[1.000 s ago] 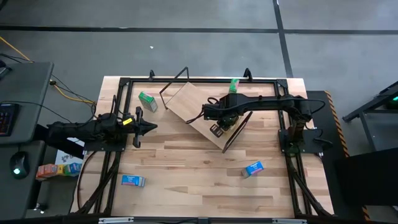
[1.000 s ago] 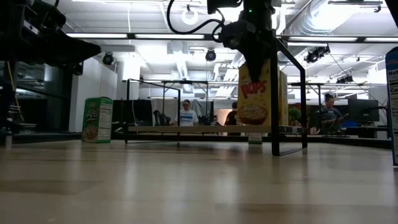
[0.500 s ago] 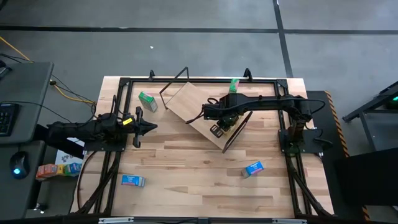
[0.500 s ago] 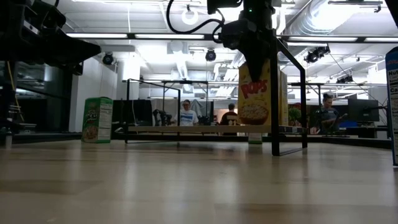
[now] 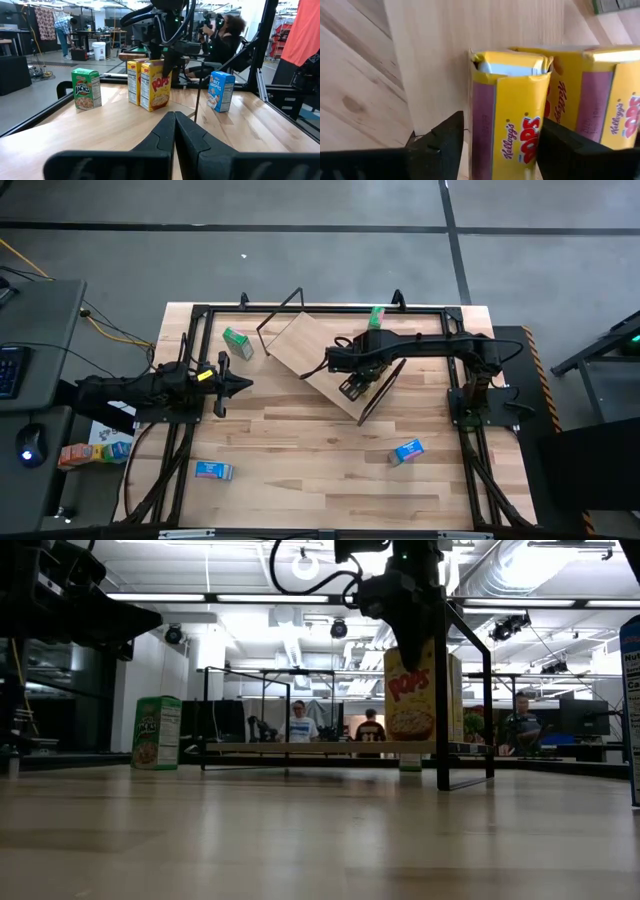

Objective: Stack cereal on shelf
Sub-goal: Put the yellow cereal box on the shelf aligned with the other yellow cereal box, then put the left blue cereal box on the shelf

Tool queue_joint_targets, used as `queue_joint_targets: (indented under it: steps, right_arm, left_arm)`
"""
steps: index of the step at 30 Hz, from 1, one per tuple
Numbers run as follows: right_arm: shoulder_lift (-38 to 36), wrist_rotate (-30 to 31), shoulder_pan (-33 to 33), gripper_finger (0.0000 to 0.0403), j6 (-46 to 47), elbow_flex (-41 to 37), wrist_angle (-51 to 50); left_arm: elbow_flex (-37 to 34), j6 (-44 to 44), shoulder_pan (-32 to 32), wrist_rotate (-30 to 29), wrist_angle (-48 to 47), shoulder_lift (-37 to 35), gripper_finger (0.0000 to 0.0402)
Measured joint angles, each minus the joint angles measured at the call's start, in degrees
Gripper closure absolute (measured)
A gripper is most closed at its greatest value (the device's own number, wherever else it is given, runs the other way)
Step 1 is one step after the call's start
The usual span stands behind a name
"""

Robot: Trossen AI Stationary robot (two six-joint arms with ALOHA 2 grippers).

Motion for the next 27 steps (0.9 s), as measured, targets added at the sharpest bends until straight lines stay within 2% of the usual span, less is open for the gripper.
queue_joint_targets:
  steps: [7,18,22,27]
  right_arm:
    - [0.0,0.8,0.0,0.0215,-1.7,5.5,-2.8]
    - [-0.3,6.1,0.5,0.0215,-5.0,20.7,-9.0]
    - [-1.8,7.1,3.3,0.0214,-6.1,24.5,-9.0]
    - [-6.0,12.9,10.2,0.0214,-4.3,22.3,-9.0]
  left_arm:
    - [0.0,0.0,0.0,0.0,0.0,0.0,0.0401]
    - [0.0,0.0,0.0,0.0,0.0,0.0,0.0401]
    - [0.0,0.0,0.0,0.0,0.0,0.0,0.0401]
    - [0.0,0.0,0.0,0.0,0.0,0.0,0.0401]
